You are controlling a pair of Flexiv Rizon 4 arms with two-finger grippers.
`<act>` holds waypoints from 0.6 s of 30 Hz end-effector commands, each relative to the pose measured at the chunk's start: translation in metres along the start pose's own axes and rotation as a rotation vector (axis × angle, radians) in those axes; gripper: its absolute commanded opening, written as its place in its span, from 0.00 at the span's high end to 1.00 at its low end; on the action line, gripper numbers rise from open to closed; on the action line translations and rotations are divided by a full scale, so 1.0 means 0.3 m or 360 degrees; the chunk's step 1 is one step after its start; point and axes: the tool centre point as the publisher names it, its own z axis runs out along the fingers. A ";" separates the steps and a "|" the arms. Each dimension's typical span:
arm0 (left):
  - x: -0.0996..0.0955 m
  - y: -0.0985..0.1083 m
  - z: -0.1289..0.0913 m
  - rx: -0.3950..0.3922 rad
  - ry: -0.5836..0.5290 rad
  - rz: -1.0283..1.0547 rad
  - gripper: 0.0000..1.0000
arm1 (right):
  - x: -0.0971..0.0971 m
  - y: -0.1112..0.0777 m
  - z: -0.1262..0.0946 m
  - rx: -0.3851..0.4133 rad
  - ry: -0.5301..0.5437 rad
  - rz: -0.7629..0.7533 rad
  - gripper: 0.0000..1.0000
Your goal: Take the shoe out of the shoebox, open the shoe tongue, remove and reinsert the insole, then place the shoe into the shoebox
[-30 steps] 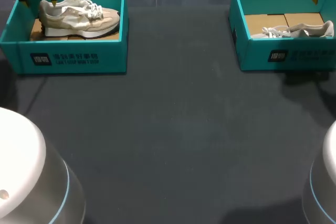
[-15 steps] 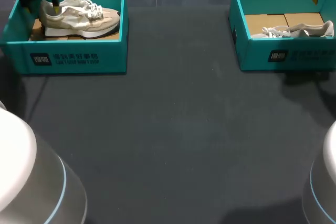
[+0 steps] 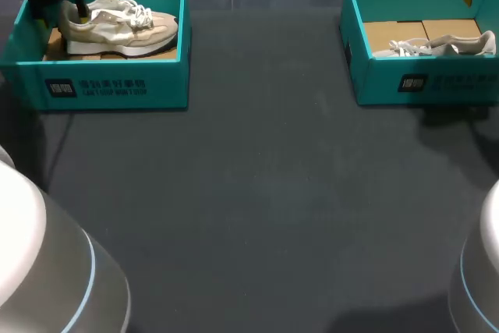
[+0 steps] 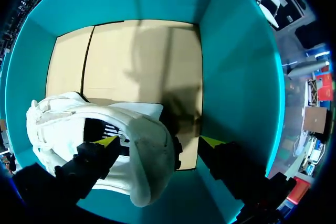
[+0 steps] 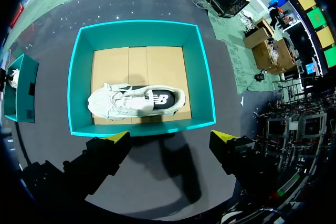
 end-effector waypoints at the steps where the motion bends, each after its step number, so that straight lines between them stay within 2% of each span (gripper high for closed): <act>1: -0.002 -0.001 0.019 0.0001 0.0014 -0.0002 0.04 | 0.001 -0.001 -0.001 0.0001 -0.0001 0.0000 0.00; 4: -0.001 -0.006 0.028 0.0004 0.0022 -0.0007 0.10 | 0.001 -0.001 -0.001 0.0001 -0.0001 0.0000 0.00; 6: 0.000 -0.008 0.032 0.0005 0.0029 -0.0014 0.21 | 0.001 -0.001 -0.001 0.0001 -0.0001 0.0000 0.00; 10: -0.001 -0.012 0.039 0.0000 0.0042 -0.0018 0.32 | 0.001 -0.001 -0.001 0.0001 -0.0001 0.0000 0.00; 14: -0.002 -0.013 0.043 0.0001 0.0050 -0.0021 0.57 | 0.001 -0.001 -0.001 0.0001 -0.0001 0.0000 0.00; 16: -0.002 -0.017 0.042 0.0002 0.0052 -0.0022 0.73 | 0.001 -0.001 -0.001 0.0001 -0.0001 0.0000 0.00; 18: -0.002 -0.022 0.036 0.0001 0.0051 -0.0024 0.93 | 0.001 -0.001 -0.001 0.0001 -0.0001 0.0000 0.00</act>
